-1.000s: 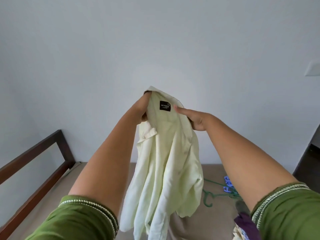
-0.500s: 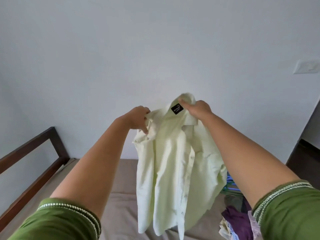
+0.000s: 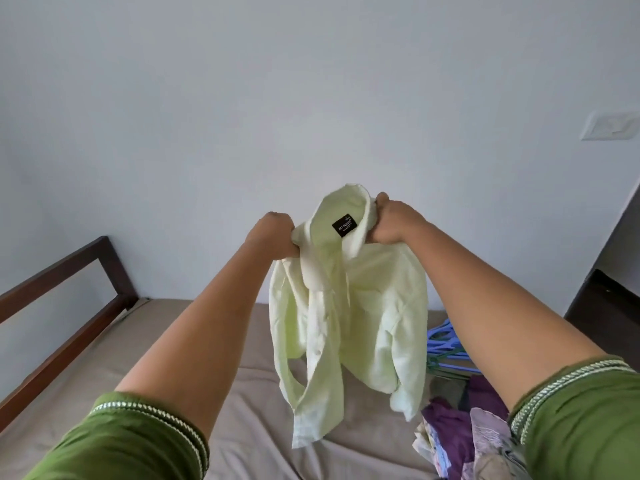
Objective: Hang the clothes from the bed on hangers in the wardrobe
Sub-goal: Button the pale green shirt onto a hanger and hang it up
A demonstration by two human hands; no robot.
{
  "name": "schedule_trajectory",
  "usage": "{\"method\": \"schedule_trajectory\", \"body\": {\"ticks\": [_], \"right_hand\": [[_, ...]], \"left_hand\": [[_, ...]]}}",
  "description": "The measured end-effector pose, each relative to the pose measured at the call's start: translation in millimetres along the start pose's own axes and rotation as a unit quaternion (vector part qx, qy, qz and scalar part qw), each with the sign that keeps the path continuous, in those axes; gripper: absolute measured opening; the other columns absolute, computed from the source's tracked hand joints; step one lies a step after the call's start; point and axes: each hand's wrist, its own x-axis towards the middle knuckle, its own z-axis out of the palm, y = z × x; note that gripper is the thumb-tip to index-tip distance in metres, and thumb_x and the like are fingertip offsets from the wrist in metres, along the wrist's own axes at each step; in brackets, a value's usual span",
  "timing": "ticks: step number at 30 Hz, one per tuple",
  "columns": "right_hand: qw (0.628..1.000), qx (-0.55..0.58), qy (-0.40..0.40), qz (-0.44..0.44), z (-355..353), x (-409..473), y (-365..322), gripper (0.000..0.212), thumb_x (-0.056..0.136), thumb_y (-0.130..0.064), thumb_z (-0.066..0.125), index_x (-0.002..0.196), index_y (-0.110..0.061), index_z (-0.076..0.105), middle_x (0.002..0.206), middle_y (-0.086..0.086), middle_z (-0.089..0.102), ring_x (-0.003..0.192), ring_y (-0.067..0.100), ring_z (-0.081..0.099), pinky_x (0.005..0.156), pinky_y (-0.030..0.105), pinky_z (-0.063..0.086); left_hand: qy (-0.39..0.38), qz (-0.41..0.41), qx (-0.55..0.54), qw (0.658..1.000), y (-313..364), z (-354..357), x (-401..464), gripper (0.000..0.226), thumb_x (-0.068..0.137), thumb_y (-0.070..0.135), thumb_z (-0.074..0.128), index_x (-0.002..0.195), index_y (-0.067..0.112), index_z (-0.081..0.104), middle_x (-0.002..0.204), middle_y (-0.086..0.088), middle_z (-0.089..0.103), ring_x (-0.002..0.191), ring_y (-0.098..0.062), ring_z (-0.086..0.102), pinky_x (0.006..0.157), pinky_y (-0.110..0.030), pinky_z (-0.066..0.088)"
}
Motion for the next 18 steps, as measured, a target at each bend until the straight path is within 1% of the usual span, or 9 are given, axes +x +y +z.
{"method": "schedule_trajectory", "body": {"ticks": [2,3,4,6,8,10,12,14,18], "right_hand": [[1.000,-0.019,0.008,0.019,-1,-4,5,0.076,0.061,-0.068,0.069,0.106,-0.017,0.037,0.093,-0.005,0.057,0.089,0.021,0.057,0.072,0.035,0.048],[0.999,-0.009,0.037,0.022,-2,-5,8,0.074,0.060,-0.072,0.066,0.105,-0.017,0.043,0.095,-0.005,0.058,0.088,0.020,0.056,0.070,0.033,0.046],[0.998,0.010,0.061,0.024,-2,-6,12,0.074,0.059,-0.075,0.064,0.105,-0.018,0.051,0.096,-0.006,0.059,0.087,0.019,0.056,0.070,0.031,0.045],[0.996,0.070,0.041,0.028,-4,-8,16,0.067,0.063,-0.072,0.066,0.106,-0.021,0.062,0.100,-0.004,0.063,0.089,0.019,0.057,0.072,0.029,0.045],[0.992,0.116,-0.026,0.029,-10,-10,17,0.058,0.074,-0.061,0.068,0.112,-0.017,0.063,0.105,0.000,0.063,0.094,0.020,0.058,0.078,0.031,0.045],[0.988,0.125,-0.086,0.022,-17,-16,17,0.051,0.081,-0.052,0.066,0.115,-0.014,0.061,0.112,0.003,0.063,0.099,0.022,0.059,0.087,0.034,0.047],[0.981,0.118,-0.156,0.013,-28,-26,16,0.038,0.083,-0.048,0.067,0.104,-0.017,0.063,0.109,0.003,0.067,0.098,0.024,0.064,0.093,0.039,0.051],[0.964,0.122,-0.234,0.004,-37,-36,17,0.029,0.084,-0.042,0.070,0.095,-0.016,0.066,0.102,0.005,0.071,0.095,0.026,0.068,0.090,0.041,0.054],[0.901,0.208,-0.381,0.004,-38,-41,19,0.034,0.086,-0.024,0.070,0.113,-0.005,0.067,0.108,0.013,0.072,0.103,0.032,0.068,0.095,0.046,0.052]], "left_hand": [[-0.013,-0.011,-0.041,0.999,4,0,-4,0.016,0.074,0.012,0.059,0.061,0.009,0.050,0.063,-0.002,0.050,0.066,-0.022,0.050,0.053,-0.026,0.038],[-0.009,-0.023,-0.105,0.994,6,1,-6,0.011,0.076,0.009,0.054,0.065,0.008,0.054,0.066,-0.002,0.052,0.068,-0.022,0.050,0.055,-0.026,0.039],[-0.008,-0.035,-0.193,0.980,7,2,-7,0.012,0.077,0.007,0.050,0.069,0.009,0.058,0.071,-0.002,0.054,0.071,-0.022,0.050,0.061,-0.028,0.040],[-0.004,-0.057,-0.322,0.945,12,4,-12,0.022,0.083,0.006,0.042,0.071,0.016,0.058,0.078,0.000,0.055,0.078,-0.021,0.049,0.069,-0.030,0.041],[-0.008,-0.055,-0.341,0.938,18,8,-22,0.021,0.088,0.013,0.042,0.074,0.018,0.055,0.081,0.001,0.055,0.082,-0.021,0.050,0.072,-0.030,0.041],[-0.020,-0.037,-0.317,0.947,20,8,-33,0.010,0.080,0.024,0.057,0.088,0.018,0.060,0.089,0.001,0.061,0.086,-0.021,0.057,0.074,-0.031,0.047],[-0.105,-0.019,-0.315,0.943,17,1,-45,0.037,0.067,0.032,0.073,0.102,0.022,0.066,0.098,0.001,0.070,0.091,-0.019,0.066,0.080,-0.034,0.054],[-0.207,0.002,-0.314,0.927,12,-8,-58,0.047,0.065,0.037,0.083,0.106,0.019,0.071,0.100,-0.001,0.074,0.093,-0.021,0.071,0.084,-0.036,0.055],[-0.264,0.001,-0.353,0.897,20,-16,-76,0.046,0.070,0.035,0.081,0.107,0.010,0.071,0.103,-0.008,0.074,0.095,-0.024,0.071,0.081,-0.033,0.057]]}}
